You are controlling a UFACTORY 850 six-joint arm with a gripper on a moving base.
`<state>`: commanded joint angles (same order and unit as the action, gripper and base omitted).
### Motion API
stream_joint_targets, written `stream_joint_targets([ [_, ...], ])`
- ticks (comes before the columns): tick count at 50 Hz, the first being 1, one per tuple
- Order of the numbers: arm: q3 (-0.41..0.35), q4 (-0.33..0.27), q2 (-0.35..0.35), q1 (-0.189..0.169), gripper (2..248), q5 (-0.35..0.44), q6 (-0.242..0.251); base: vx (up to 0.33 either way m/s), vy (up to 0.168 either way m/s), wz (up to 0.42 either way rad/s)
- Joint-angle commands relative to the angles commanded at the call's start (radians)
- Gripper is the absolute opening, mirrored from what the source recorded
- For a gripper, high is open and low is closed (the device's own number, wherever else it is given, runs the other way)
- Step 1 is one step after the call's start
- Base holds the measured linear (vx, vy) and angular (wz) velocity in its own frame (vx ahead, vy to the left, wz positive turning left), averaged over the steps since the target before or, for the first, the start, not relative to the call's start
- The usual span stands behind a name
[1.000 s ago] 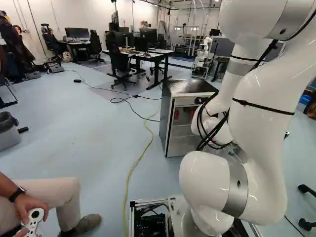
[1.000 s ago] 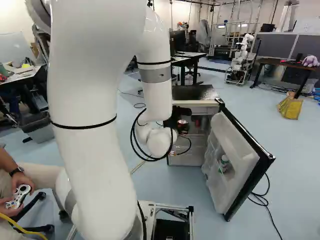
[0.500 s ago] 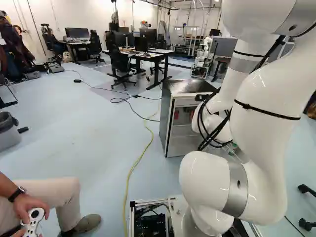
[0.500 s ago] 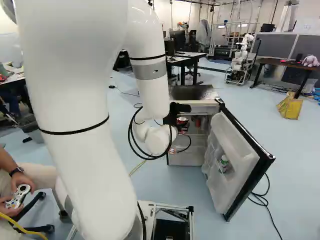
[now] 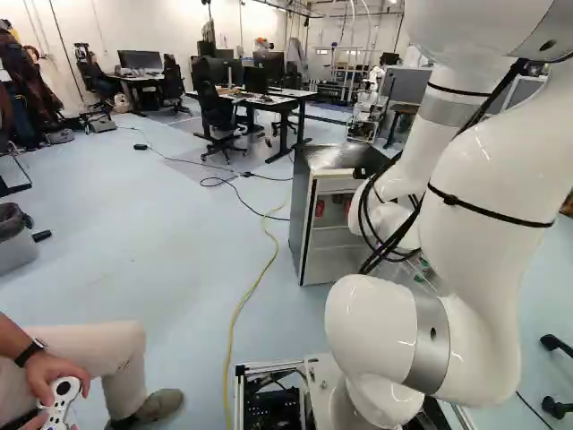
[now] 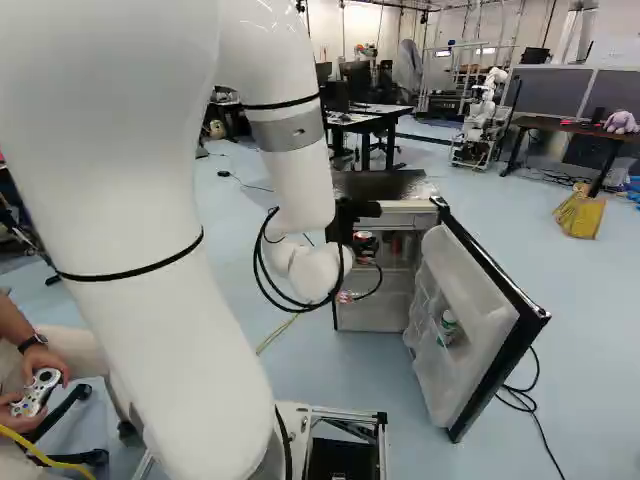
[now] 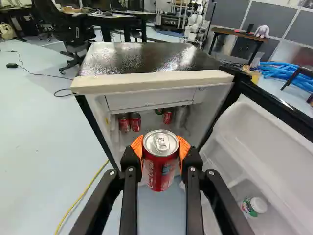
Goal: Grab a drink from the fridge
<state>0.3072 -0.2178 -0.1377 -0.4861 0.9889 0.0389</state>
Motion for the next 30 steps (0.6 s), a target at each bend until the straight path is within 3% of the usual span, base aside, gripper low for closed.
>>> stream_joint_targets([
  [30, 0.01, 0.0, 0.074, 0.012, 92, -0.07, 0.0, 0.0, 0.0, 0.0],
])
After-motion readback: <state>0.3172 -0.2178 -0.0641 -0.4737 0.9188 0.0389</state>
